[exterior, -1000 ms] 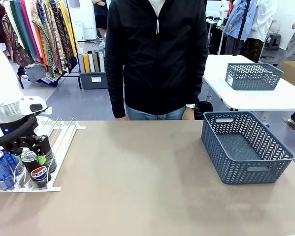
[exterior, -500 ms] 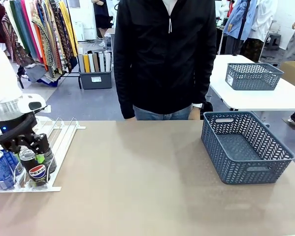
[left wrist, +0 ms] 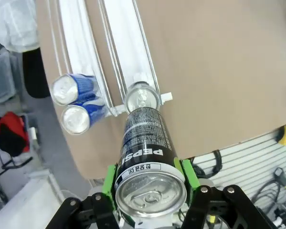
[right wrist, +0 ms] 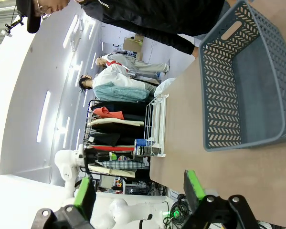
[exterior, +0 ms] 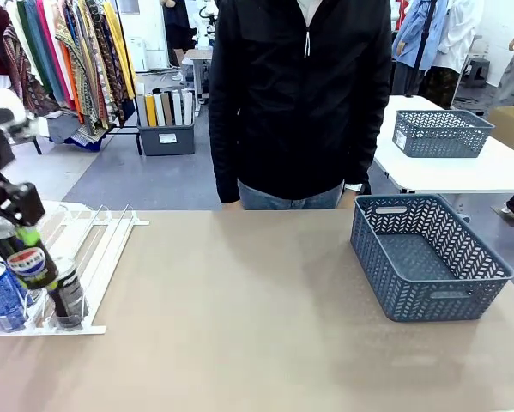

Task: Retrieve and store the cans from the dispenser.
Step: Pick up one can from the Automatic Can Dispenser and place it in the middle of the table.

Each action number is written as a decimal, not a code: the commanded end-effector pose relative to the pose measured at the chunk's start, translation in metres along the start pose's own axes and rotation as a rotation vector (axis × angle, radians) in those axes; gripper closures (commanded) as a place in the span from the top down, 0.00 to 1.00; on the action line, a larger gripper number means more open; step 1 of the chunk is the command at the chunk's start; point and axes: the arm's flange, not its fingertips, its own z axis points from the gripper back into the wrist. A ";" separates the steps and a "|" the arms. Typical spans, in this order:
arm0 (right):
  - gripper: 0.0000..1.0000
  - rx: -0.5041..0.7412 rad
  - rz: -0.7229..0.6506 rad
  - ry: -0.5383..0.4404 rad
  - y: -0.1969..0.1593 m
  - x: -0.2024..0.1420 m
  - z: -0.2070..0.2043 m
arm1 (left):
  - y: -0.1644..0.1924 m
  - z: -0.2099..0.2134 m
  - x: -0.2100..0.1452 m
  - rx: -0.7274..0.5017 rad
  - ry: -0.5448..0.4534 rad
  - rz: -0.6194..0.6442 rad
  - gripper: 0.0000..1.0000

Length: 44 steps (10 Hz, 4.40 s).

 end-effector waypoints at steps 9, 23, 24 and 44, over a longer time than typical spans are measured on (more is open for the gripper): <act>1.00 0.011 0.020 0.001 0.001 0.001 0.002 | 0.027 0.036 -0.018 -0.014 -0.102 0.083 0.00; 1.00 0.011 0.020 0.001 0.001 0.001 0.002 | -0.340 -0.197 0.140 -0.018 0.081 -0.774 0.00; 1.00 0.011 0.020 0.001 0.001 0.001 0.002 | -0.340 -0.199 0.141 -0.043 0.087 -0.768 0.00; 1.00 0.011 0.020 0.001 0.001 0.001 0.002 | 0.099 0.033 -0.041 -0.748 -0.291 0.219 1.00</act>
